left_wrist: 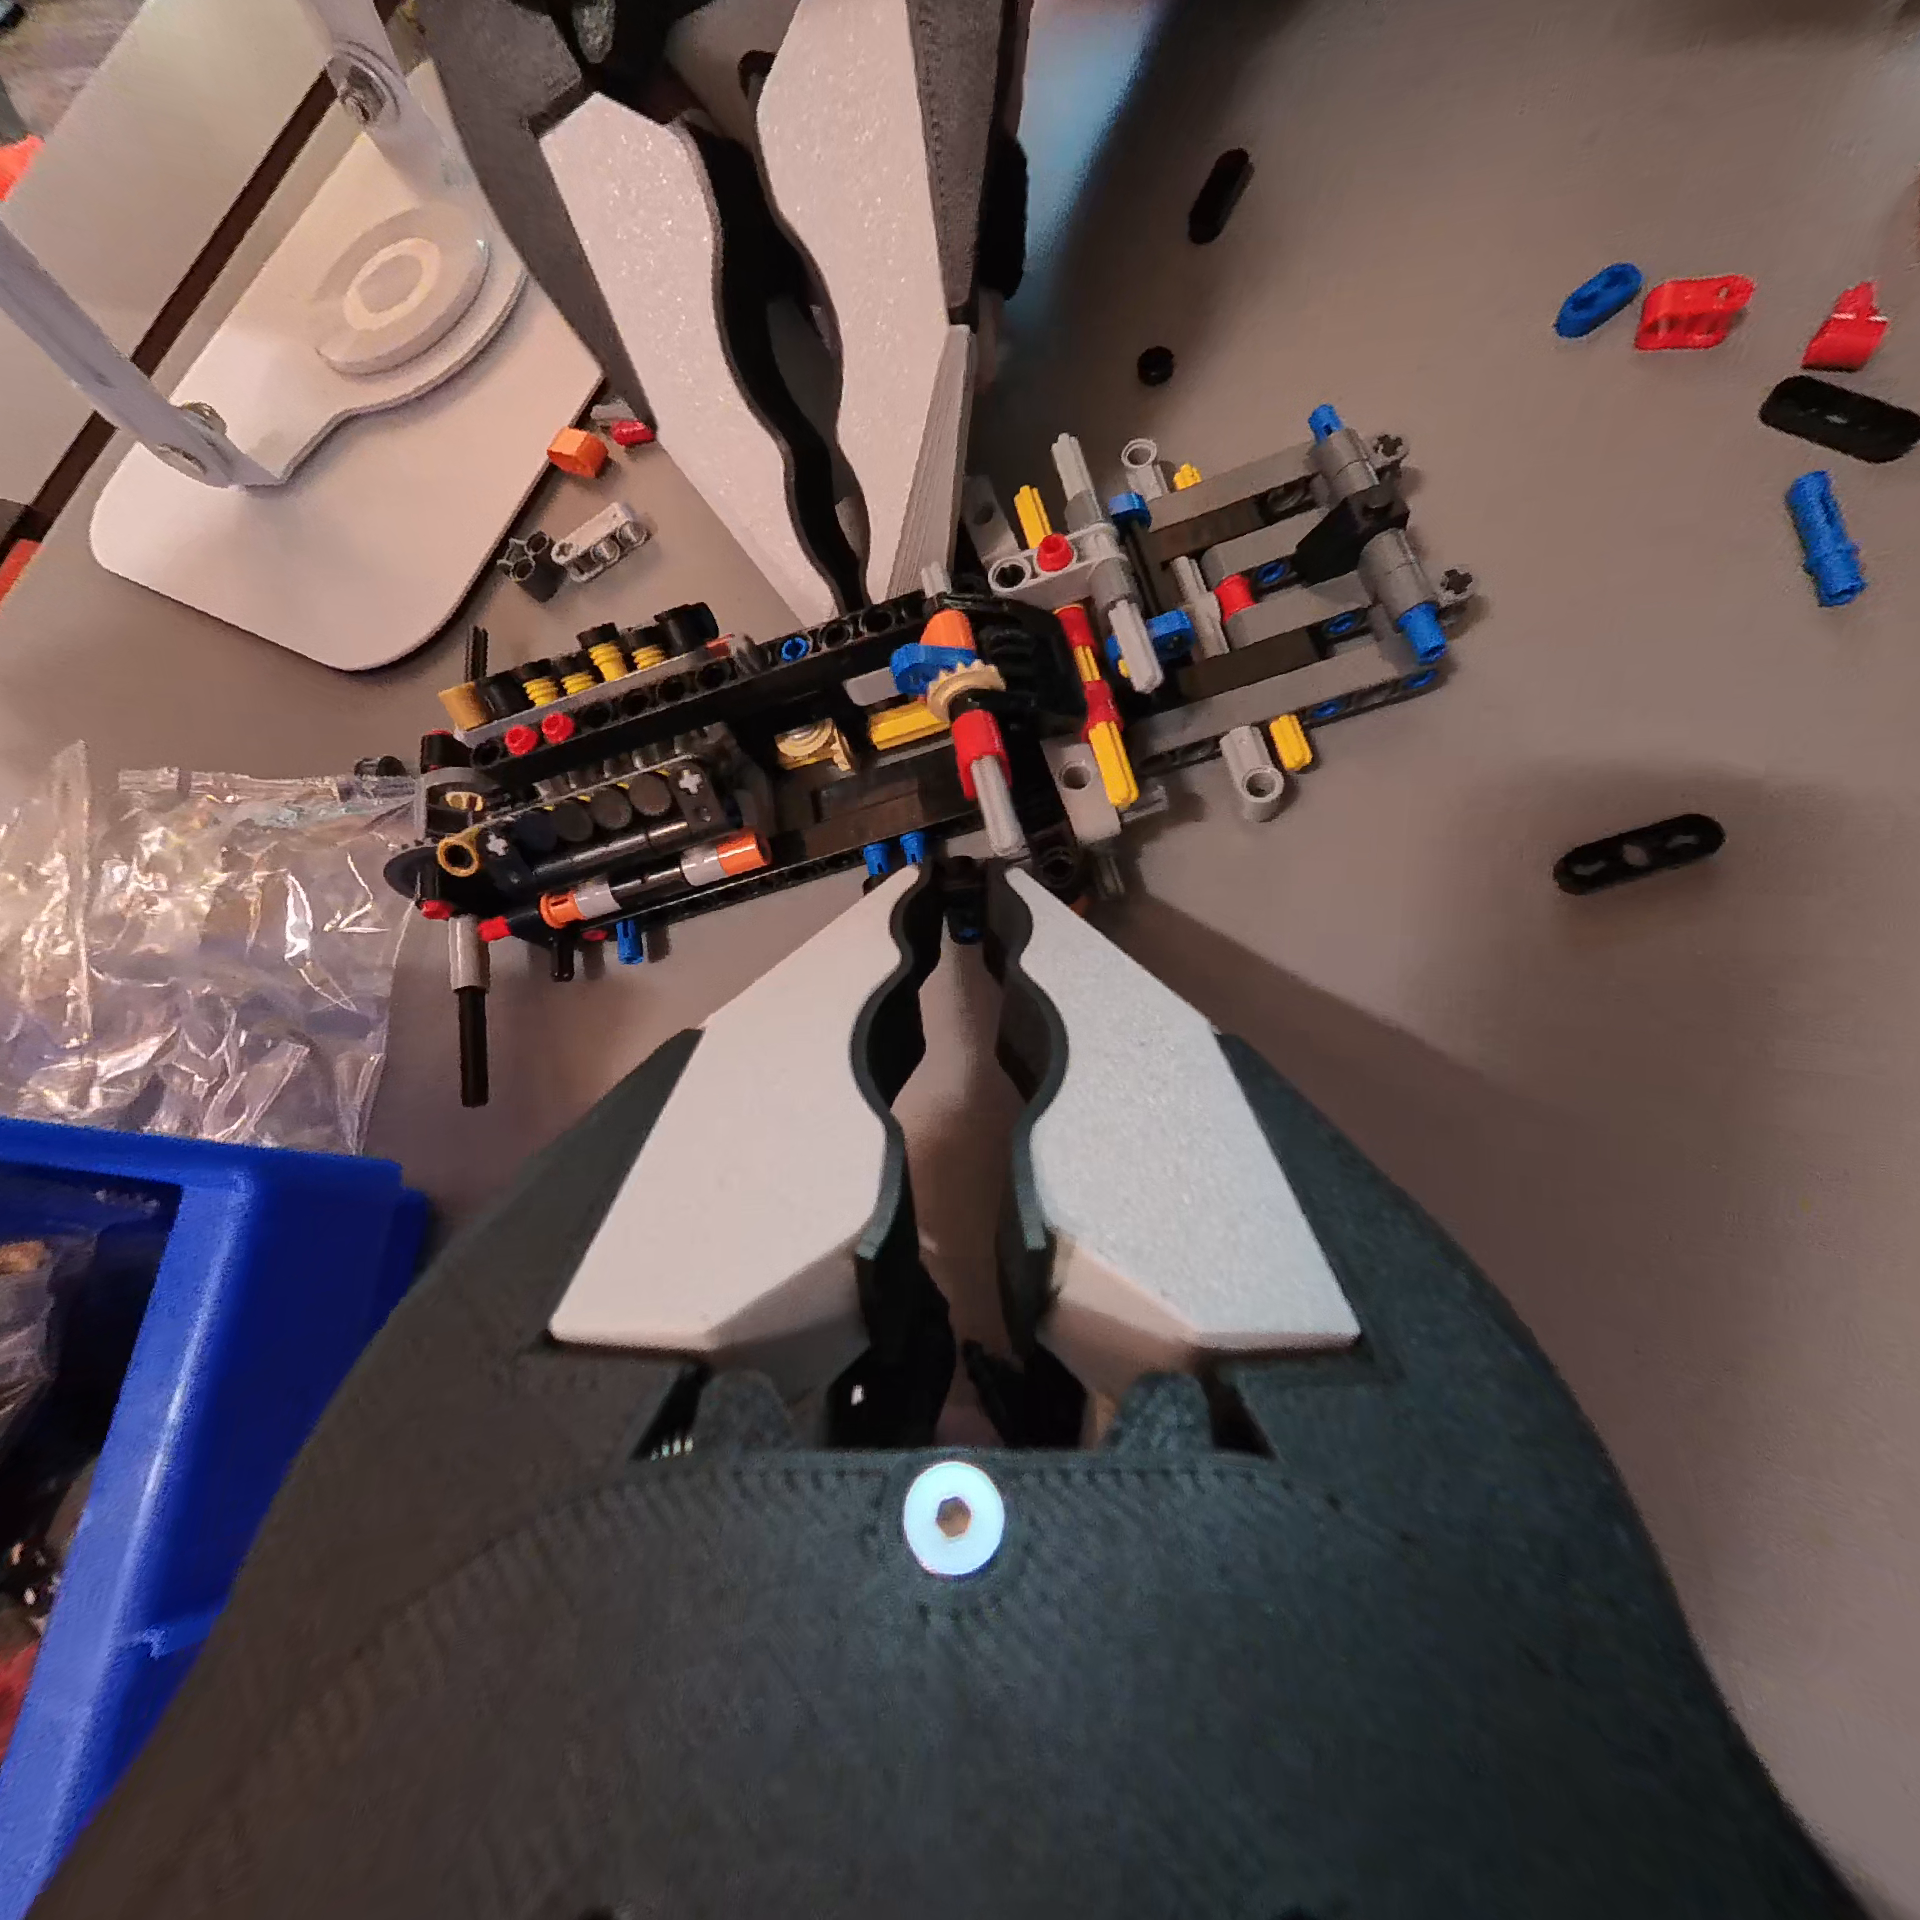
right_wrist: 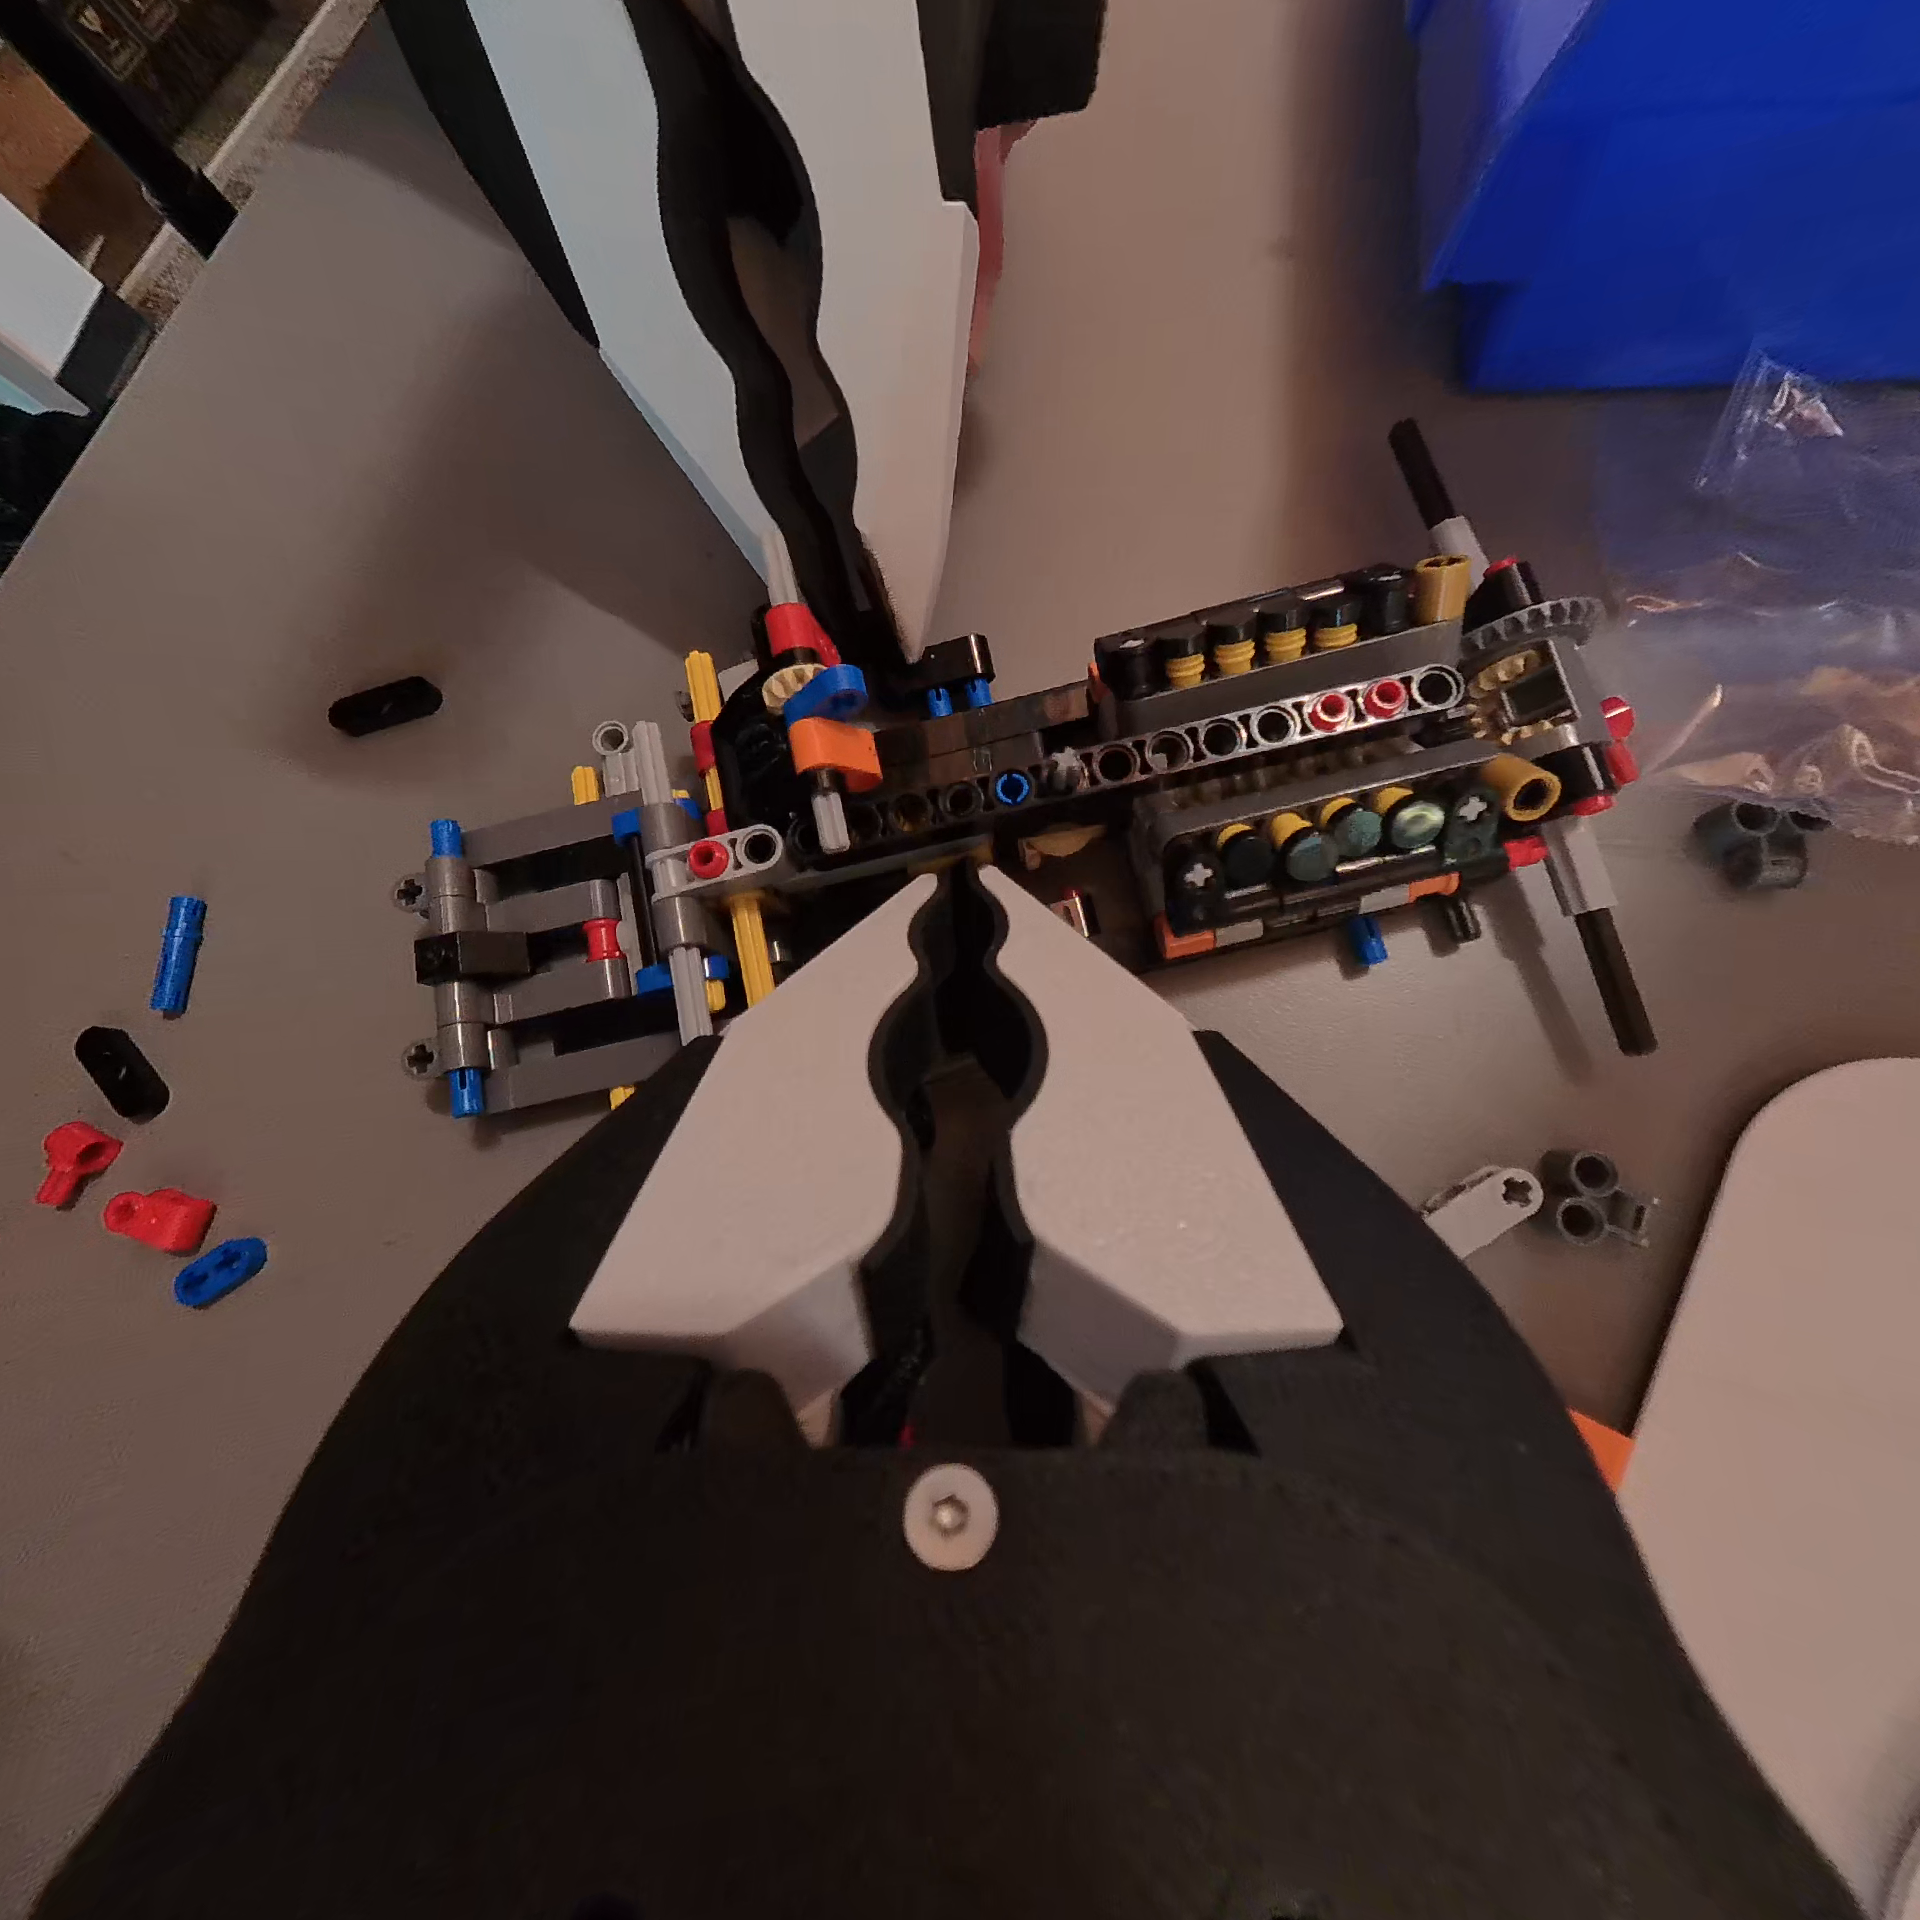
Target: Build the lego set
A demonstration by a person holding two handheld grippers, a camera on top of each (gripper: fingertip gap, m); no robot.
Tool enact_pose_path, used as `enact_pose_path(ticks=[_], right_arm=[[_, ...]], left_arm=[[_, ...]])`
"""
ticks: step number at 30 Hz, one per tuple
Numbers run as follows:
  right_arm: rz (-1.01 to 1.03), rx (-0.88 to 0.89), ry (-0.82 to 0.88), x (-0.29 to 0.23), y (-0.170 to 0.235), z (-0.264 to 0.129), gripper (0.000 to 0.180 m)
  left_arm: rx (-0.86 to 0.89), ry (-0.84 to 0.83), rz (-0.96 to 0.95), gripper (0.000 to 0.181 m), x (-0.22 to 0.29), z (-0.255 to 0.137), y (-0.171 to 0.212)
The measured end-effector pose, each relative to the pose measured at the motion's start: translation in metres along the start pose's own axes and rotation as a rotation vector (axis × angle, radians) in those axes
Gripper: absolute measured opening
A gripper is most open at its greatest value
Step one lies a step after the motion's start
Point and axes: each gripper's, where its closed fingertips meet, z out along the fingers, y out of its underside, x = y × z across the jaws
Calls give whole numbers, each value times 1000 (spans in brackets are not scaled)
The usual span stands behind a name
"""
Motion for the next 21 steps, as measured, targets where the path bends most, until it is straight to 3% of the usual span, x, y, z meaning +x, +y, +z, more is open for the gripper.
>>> enact_pose_path(ticks=[1,12,21], right_arm=[[0,0,1,0,0,0,0],[0,4,3,0,0,0,0],[-1,5,4,0,0,0,0]], left_arm=[[2,2,-6,7,0,0,0],[0,-78,12,10,-3,-3,1],[-44,-111,-81,41,-12,-4,9]])
